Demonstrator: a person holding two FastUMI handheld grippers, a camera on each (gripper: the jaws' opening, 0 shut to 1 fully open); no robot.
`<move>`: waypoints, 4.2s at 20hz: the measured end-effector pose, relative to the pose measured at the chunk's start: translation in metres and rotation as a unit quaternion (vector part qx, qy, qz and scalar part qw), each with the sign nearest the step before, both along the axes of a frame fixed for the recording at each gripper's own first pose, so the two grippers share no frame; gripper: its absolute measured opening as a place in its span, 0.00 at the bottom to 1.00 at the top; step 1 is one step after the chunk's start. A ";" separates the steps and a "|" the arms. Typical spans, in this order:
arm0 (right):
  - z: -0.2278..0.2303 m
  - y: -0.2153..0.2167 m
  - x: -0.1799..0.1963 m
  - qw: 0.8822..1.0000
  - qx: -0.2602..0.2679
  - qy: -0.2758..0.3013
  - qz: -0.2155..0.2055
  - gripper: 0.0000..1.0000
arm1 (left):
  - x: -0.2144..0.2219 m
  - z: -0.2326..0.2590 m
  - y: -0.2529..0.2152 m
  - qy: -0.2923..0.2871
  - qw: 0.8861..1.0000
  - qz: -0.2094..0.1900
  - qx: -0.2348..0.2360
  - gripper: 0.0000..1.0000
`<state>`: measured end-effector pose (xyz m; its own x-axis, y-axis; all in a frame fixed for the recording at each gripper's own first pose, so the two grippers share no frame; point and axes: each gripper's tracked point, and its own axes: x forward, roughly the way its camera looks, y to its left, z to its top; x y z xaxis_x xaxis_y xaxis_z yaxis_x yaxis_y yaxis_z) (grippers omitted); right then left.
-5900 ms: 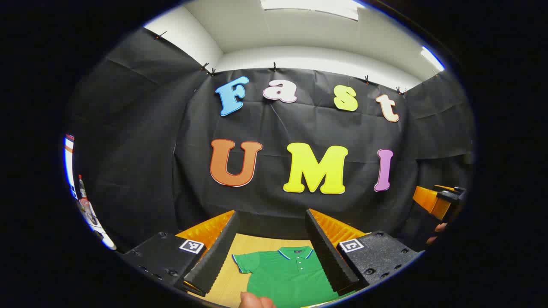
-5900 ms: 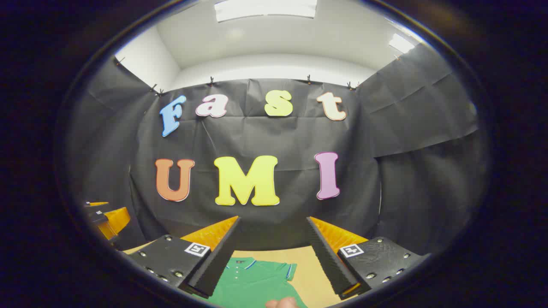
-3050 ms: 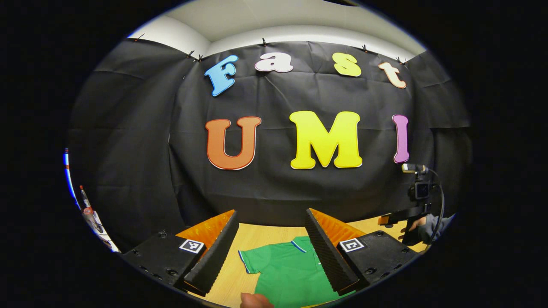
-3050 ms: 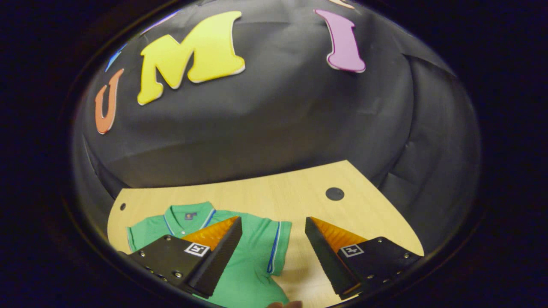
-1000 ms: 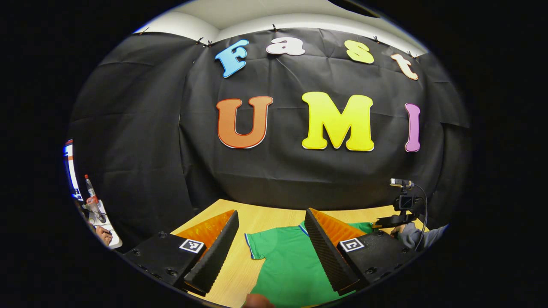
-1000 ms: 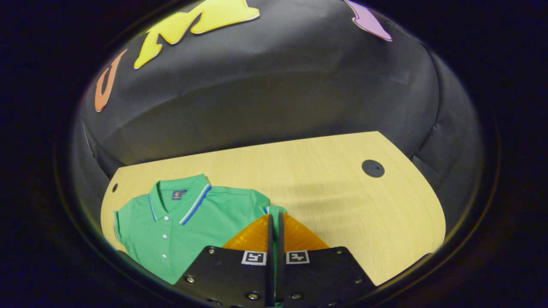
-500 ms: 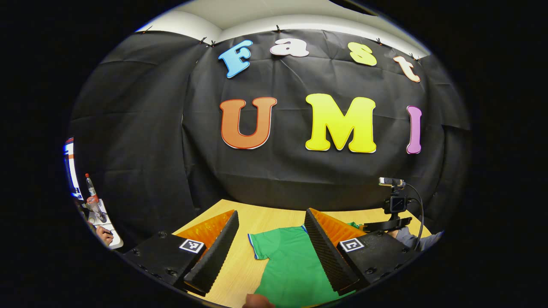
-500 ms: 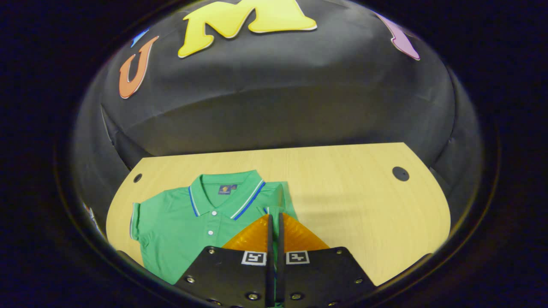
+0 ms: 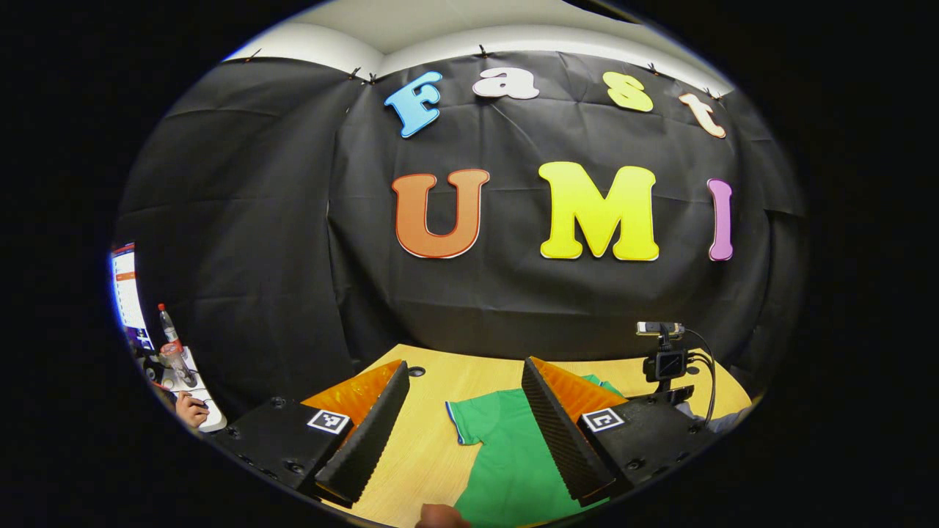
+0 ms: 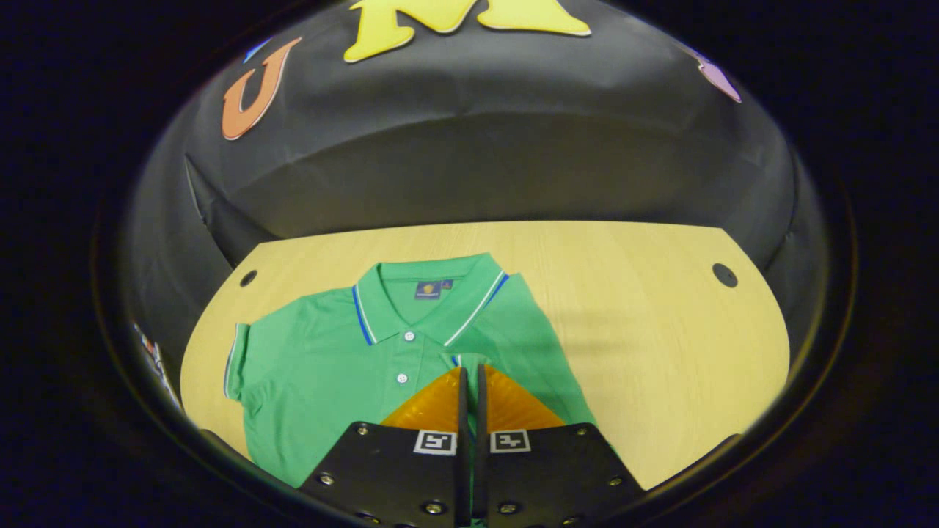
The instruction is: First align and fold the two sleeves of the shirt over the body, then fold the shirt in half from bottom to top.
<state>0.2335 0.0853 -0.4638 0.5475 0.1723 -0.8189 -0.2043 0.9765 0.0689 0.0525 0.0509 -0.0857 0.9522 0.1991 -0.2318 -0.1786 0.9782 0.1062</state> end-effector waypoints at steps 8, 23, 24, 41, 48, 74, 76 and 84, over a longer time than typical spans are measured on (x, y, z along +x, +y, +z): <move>-0.011 0.011 -0.010 1.000 0.008 0.010 0.008 0.67 | 0.004 -0.001 0.005 0.002 1.000 -0.001 -0.004 0.99; 0.170 -0.034 0.017 0.977 0.021 -0.212 0.015 0.96 | 0.049 -0.040 -0.018 0.024 0.998 -0.049 -0.034 0.99; 0.186 -0.037 0.016 0.973 0.024 -0.227 0.015 0.96 | 0.053 -0.046 -0.018 0.029 0.998 -0.050 -0.038 0.99; 0.376 -0.114 -0.073 0.934 0.041 -0.354 -0.007 0.97 | 0.145 -0.203 0.034 0.153 0.988 -0.023 -0.005 0.99; 0.412 -0.170 -0.097 0.932 0.016 -0.359 -0.057 0.95 | 0.173 -0.256 0.055 0.192 0.981 0.019 -0.017 0.99; 0.434 -0.221 -0.125 0.932 -0.040 -0.351 -0.077 0.95 | 0.197 -0.327 0.069 0.335 0.938 0.074 -0.046 0.04; 0.434 -0.225 -0.127 0.931 -0.042 -0.353 -0.079 0.95 | 0.197 -0.328 0.059 0.343 0.937 0.053 -0.025 0.03; 0.427 -0.230 -0.128 0.934 -0.031 -0.344 -0.092 0.94 | 0.193 -0.317 0.005 0.324 0.946 0.003 -0.028 0.04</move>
<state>0.1055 -0.1442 -0.0366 0.9634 -0.0126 -0.2677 -0.0080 0.9971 -0.0758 0.2454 0.0559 -0.4023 0.6052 0.1744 -0.7767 -0.0993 0.9846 0.1438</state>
